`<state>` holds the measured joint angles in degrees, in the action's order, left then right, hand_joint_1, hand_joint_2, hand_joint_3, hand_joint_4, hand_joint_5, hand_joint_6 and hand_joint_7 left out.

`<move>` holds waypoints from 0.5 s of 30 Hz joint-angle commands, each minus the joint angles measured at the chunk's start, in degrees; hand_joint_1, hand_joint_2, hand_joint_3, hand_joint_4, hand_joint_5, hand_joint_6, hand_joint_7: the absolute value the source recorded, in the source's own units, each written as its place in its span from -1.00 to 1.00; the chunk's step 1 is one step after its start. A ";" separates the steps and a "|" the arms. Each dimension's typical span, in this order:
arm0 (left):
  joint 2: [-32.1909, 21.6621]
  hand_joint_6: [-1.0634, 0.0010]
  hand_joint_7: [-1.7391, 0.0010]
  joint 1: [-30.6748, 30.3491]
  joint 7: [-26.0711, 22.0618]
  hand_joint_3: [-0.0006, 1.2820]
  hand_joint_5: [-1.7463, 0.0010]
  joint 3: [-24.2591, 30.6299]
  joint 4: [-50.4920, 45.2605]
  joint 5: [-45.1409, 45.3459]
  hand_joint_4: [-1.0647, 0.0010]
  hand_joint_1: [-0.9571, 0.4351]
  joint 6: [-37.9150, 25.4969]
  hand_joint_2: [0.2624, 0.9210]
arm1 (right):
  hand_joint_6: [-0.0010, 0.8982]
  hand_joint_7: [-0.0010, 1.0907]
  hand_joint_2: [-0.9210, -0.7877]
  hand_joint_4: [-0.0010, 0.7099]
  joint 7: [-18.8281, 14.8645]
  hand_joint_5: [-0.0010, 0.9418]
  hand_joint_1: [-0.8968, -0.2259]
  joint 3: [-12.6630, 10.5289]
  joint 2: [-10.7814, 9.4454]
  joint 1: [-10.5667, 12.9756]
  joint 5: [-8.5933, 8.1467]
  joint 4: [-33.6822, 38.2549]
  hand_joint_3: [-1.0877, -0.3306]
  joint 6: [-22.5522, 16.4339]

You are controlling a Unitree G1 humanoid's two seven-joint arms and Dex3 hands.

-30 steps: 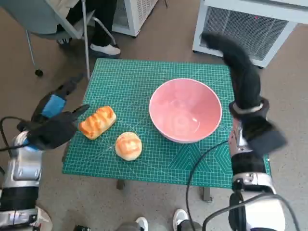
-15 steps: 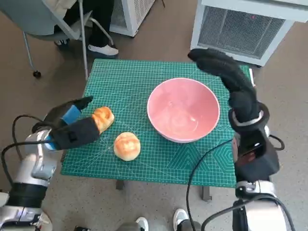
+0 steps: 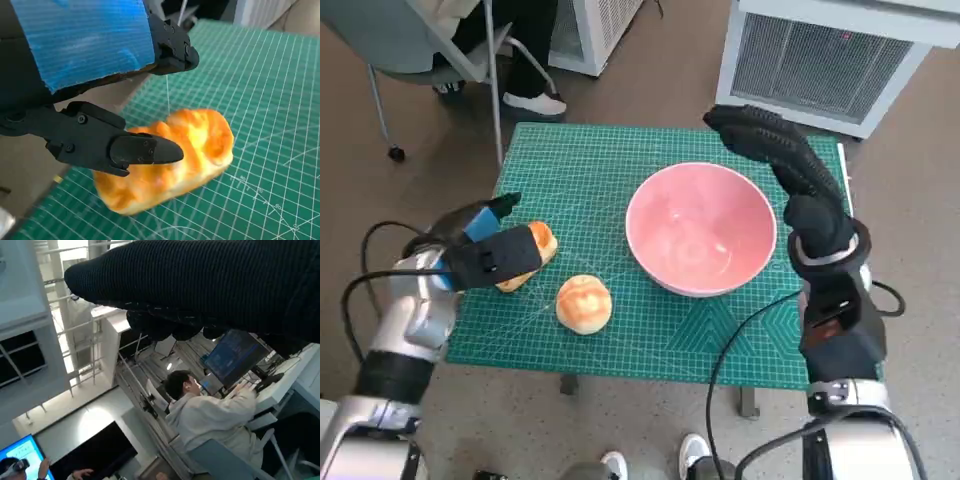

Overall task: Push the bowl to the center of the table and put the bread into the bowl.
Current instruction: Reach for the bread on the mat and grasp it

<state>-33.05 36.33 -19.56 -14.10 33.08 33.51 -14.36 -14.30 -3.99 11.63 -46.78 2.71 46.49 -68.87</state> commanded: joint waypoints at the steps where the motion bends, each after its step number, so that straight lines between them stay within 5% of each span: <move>1: 2.25 0.53 1.00 3.31 2.37 -0.68 1.00 -1.72 7.02 0.33 0.71 -0.48 0.72 1.00 | -0.29 -0.97 -1.00 -0.27 0.62 -1.00 -0.20 0.89 0.67 1.47 0.92 -0.33 -0.25 0.78; 15: 8.44 0.42 0.97 10.13 11.53 -0.80 0.96 -2.61 27.83 -1.57 0.53 -0.36 6.39 1.00 | -0.30 -0.96 -1.00 -0.28 1.21 -1.00 -0.15 1.70 1.06 2.07 0.15 -0.62 -0.27 1.13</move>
<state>-26.79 47.26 -9.09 -15.81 56.64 32.61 -8.80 -13.32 -2.81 12.48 -46.14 2.57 45.85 -68.33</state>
